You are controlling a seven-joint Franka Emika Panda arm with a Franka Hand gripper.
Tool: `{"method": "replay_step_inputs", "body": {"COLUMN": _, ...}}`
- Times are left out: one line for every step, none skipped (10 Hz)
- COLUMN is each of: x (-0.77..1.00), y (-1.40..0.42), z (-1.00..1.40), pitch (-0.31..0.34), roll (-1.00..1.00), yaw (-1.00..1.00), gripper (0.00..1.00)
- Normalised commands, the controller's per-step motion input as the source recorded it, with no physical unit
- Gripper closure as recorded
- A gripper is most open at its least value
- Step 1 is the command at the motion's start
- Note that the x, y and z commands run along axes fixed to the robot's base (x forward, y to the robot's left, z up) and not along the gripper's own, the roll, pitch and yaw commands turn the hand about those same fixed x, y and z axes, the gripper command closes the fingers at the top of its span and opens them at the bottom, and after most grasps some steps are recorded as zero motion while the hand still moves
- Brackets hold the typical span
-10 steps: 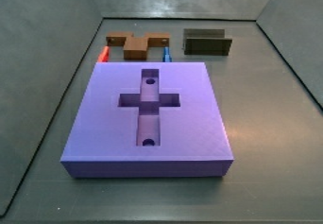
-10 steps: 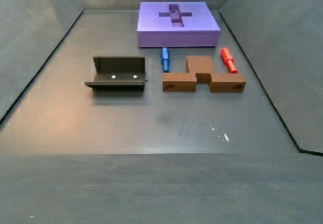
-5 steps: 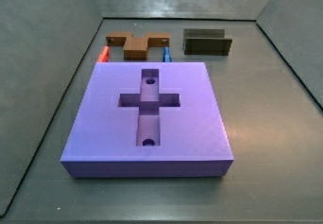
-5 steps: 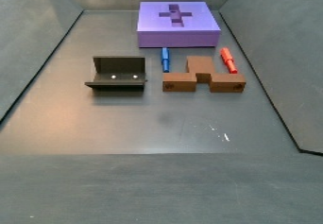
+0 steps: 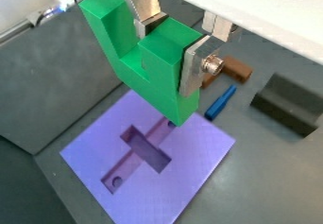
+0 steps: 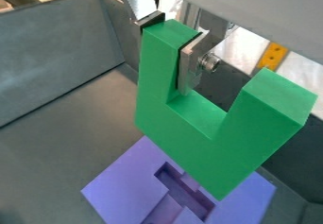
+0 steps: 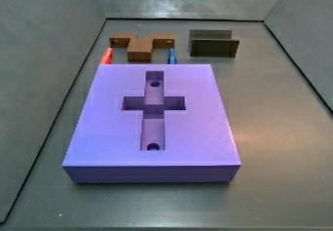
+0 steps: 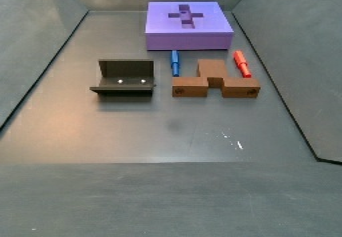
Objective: Pick up the green object. Move up. Place the green object on the fixture. Regrasp the green object. Move to above the board. Insert the green object.
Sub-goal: Insert the green object.
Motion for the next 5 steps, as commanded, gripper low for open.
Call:
{"method": "replay_step_inputs", "body": {"x": 0.00, "y": -0.22, "z": -1.00, "pitch": -0.003, "roll": -0.02, "yaw": 0.10, "gripper": 1.00}}
{"method": "replay_step_inputs", "body": {"x": 0.00, "y": -0.25, "z": -1.00, "pitch": 0.000, "roll": -0.01, "yaw": 0.07, "gripper": 1.00}}
{"method": "replay_step_inputs", "body": {"x": -0.08, "y": -0.36, "z": -0.87, "pitch": -0.026, "roll": -0.09, "yaw": 0.05, "gripper": 1.00}}
{"method": "replay_step_inputs", "body": {"x": -0.09, "y": -0.41, "z": -0.62, "pitch": -0.074, "roll": -0.20, "yaw": 0.09, "gripper": 1.00}}
{"method": "replay_step_inputs", "body": {"x": -0.10, "y": -0.25, "z": -0.59, "pitch": -0.091, "roll": -0.22, "yaw": 0.04, "gripper": 1.00}}
